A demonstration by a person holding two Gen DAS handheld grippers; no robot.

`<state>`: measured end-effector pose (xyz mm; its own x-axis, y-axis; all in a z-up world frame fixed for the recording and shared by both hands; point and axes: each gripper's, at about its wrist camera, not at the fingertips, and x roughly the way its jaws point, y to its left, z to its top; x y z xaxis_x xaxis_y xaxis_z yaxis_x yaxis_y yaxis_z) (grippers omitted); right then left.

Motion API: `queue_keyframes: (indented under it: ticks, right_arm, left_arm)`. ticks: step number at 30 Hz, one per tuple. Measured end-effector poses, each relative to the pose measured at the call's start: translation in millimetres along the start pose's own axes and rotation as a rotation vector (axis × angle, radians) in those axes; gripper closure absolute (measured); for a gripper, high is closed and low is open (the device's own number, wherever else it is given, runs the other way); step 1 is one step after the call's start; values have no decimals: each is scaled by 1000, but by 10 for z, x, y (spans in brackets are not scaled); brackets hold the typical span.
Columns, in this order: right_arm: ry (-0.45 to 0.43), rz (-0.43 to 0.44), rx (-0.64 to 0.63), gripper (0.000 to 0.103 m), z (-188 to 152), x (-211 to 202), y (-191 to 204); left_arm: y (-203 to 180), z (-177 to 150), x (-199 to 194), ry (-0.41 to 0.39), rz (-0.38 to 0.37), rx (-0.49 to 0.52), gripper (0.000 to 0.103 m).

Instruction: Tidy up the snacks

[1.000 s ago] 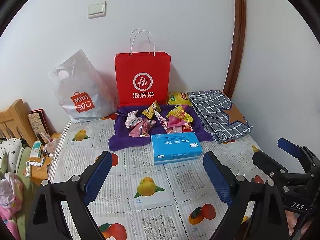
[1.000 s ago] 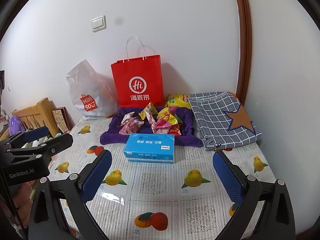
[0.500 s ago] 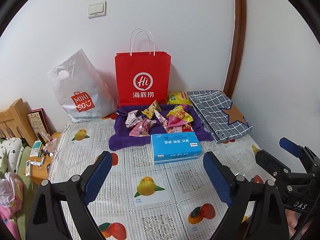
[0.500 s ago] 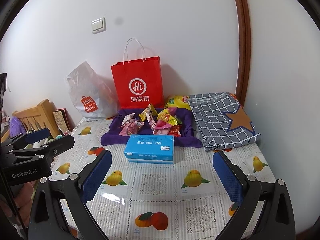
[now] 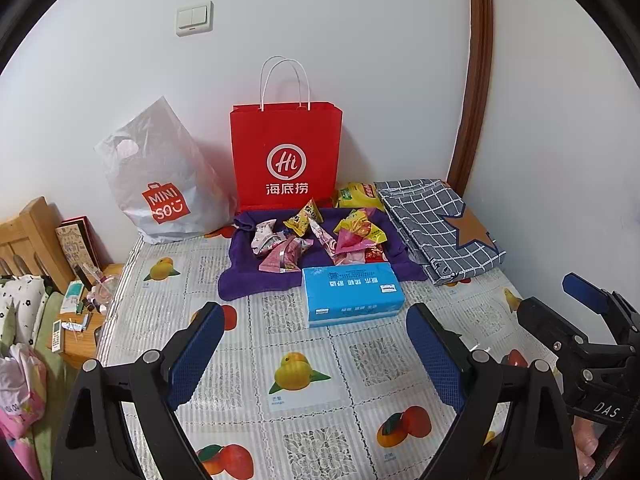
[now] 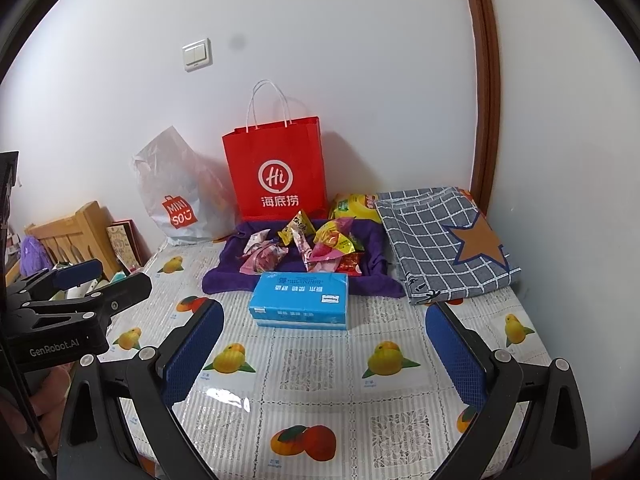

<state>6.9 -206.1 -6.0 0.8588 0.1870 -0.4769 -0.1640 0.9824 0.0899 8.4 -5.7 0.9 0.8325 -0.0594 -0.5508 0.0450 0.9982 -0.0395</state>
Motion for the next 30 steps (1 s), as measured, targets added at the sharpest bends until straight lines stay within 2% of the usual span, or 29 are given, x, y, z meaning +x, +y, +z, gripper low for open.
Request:
queue_keyframes:
  ticks: [30]
  right_arm:
    - [-7, 4, -5, 3, 24, 28, 25]
  left_arm:
    - [7, -14, 46, 7, 5, 0, 11]
